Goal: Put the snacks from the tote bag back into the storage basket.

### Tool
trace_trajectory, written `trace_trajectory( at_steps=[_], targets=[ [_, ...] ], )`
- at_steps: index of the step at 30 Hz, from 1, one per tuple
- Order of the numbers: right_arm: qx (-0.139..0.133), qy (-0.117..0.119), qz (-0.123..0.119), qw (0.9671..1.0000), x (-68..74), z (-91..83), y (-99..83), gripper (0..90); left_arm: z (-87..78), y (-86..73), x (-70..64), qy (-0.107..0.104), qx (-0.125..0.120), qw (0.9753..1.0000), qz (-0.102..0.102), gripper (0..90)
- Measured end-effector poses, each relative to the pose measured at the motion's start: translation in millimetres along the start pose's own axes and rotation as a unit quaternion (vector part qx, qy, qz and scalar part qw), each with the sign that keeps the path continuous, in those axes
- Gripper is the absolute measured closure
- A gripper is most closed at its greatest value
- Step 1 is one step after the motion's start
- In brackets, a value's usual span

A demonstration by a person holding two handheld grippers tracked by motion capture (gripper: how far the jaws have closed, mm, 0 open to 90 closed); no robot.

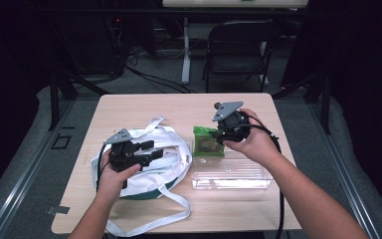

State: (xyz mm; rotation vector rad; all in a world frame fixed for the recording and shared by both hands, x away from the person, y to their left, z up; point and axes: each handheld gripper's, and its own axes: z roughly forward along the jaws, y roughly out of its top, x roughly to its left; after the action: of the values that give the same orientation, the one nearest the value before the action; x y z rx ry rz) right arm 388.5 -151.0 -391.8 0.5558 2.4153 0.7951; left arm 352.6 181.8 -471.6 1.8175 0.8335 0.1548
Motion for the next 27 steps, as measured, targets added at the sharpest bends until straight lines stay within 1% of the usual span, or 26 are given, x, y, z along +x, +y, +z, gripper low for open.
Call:
trace_trajectory(
  at_steps=[1, 4, 7, 8, 9, 11, 13, 14, 15, 16, 17, 18, 19, 21, 23, 24, 27],
  targets=[
    [0.0, 0.0, 0.0, 1.0, 0.0, 0.0, 0.0, 45.0, 0.2, -0.1, 0.0, 0.0, 0.0, 1.0, 0.0, 41.2],
    [-0.001, -0.002, 0.013, 0.9999, 3.4, -1.2, -1.9, 45.2, 0.4, -0.2, 0.0, 0.001, 0.0, 1.0, 0.0, 41.2],
    [-0.009, -0.002, 0.023, 0.9997, 6.0, -2.4, -3.1, 45.2, 0.2, -0.2, 0.4, 0.001, 0.001, 1.0, 0.001, 41.2],
    [-0.009, -0.002, 0.023, 0.9997, 6.0, -2.4, -3.1, 45.2, 0.3, -0.2, 0.4, 0.001, 0.0, 1.0, 0.001, 41.2],
    [-0.007, -0.012, 0.021, 0.9997, 7.7, -2.7, -4.5, 45.1, 0.5, -0.4, 0.2, 0.002, 0.0, 1.0, 0.0, 41.2],
    [-0.008, -0.013, 0.021, 0.9996, 8.9, -2.0, -5.8, 45.2, 1.4, -0.9, -0.3, 0.001, -0.001, 1.0, -0.002, 41.2],
    [-0.013, -0.019, 0.027, 0.9994, 11.0, -1.5, -9.3, 45.2, 1.3, -0.7, -0.4, 0.002, 0.001, 1.0, 0.002, 41.2],
    [-0.026, -0.022, 0.039, 0.9986, 12.8, -1.8, -12.8, 45.2, 1.3, -0.7, -0.4, 0.002, 0.001, 1.0, 0.002, 41.2],
    [-0.035, -0.026, 0.045, 0.998, 13.3, -2.1, -14.1, 45.3, 1.3, -0.8, -0.4, 0.002, 0.001, 1.0, 0.0, 41.2],
    [-0.035, -0.026, 0.045, 0.998, 13.3, -2.1, -14.1, 45.3, 1.5, -1.0, -0.2, 0.002, 0.0, 1.0, -0.001, 41.2],
    [-0.043, -0.028, 0.053, 0.9973, 13.8, -2.8, -15.7, 45.4, 1.8, -1.2, 0.2, 0.003, 0.001, 1.0, 0.0, 41.2],
    [-0.054, -0.029, 0.066, 0.9959, 14.8, -3.4, -17.4, 45.4, 2.0, -1.4, 0.7, 0.003, 0.003, 1.0, 0.002, 41.2],
    [-0.065, -0.029, 0.081, 0.9942, 15.9, -4.5, -19.1, 45.4, 2.3, -1.6, 0.4, 0.003, 0.004, 1.0, 0.0, 41.2],
    [-0.08, -0.03, 0.096, 0.9917, 18.7, -6.2, -21.6, 45.4, 3.1, -2.1, 0.1, 0.002, 0.006, 1.0, 0.0, 41.2],
    [-0.086, -0.028, 0.103, 0.9905, 22.5, -6.8, -23.8, 45.4, 3.5, -2.3, 0.2, 0.002, 0.006, 1.0, 0.0, 41.2],
    [-0.092, -0.027, 0.107, 0.9896, 26.6, -7.5, -26.3, 45.4, 3.6, -2.4, 0.3, 0.002, 0.006, 1.0, 0.0, 41.2],
    [-0.096, -0.025, 0.112, 0.9888, 30.2, -8.1, -29.4, 45.4, 3.2, -2.4, 0.4, 0.002, 0.005, 1.0, -0.001, 41.2]
  ],
)
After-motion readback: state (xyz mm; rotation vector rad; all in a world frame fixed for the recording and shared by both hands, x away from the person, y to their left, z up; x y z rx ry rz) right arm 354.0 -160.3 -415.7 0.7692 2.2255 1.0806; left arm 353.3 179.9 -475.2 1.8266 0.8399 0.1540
